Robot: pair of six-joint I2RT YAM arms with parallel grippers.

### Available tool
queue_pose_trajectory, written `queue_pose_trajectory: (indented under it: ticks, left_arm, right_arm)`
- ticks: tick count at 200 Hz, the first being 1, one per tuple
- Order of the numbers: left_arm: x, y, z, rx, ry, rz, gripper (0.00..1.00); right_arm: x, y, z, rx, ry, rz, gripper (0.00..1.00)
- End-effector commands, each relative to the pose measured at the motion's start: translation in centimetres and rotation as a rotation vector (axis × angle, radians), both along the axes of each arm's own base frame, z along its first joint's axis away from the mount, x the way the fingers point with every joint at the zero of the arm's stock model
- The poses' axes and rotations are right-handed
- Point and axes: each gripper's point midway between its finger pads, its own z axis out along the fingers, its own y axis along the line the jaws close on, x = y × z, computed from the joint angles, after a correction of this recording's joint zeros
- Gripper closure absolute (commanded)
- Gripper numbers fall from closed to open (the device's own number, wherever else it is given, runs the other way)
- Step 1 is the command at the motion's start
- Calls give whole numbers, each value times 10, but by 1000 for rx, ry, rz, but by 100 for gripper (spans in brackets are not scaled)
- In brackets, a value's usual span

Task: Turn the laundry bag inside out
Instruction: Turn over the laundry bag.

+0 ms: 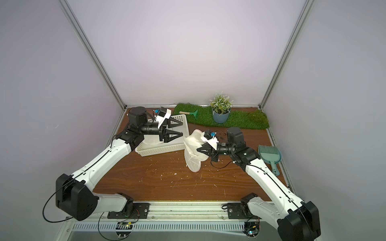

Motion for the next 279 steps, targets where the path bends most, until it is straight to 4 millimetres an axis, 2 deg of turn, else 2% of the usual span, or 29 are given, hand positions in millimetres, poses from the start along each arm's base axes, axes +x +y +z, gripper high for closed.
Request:
queue_pose_trajectory:
  ticks: [1,26,30,32,37,60,80,135,180,209,235,263,279]
  left_arm:
    - [3,-15,-10,81,118,17,27]
    - [18,-34,-37,254,234,106,27]
    - [19,-36,-46,282,263,113,27]
    - [20,-38,-39,277,256,114,27]
    - [20,-41,-37,278,264,112,27]
    - [24,-53,-46,303,322,146,28]
    - [26,-61,-42,296,362,152,32]
    - [19,-75,-43,286,431,91,54]
    - [7,-82,-43,280,459,28,78]
    - [7,-83,-37,268,452,16,99]
    - [19,-86,-23,235,425,70,100]
    - [52,-88,6,78,417,195,100]
    - [70,-90,16,-22,446,238,100]
  right_arm:
    - [5,-4,11,-48,-92,-12,100]
    - [10,-9,11,-89,-130,-37,100]
    - [10,-9,11,-91,-133,-38,100]
    - [11,-9,11,-92,-133,-39,100]
    - [11,-9,11,-91,-135,-41,100]
    - [14,-8,12,-78,-143,-49,100]
    - [14,-6,10,-80,-144,-47,100]
    - [16,-6,9,-84,-153,-54,100]
    - [16,-7,11,-84,-162,-58,100]
    - [16,-7,11,-89,-164,-58,100]
    - [11,-9,1,-105,-140,-58,100]
    - [-2,-9,-19,-142,-110,-47,100]
    - [-11,-8,-23,-142,-109,-36,100]
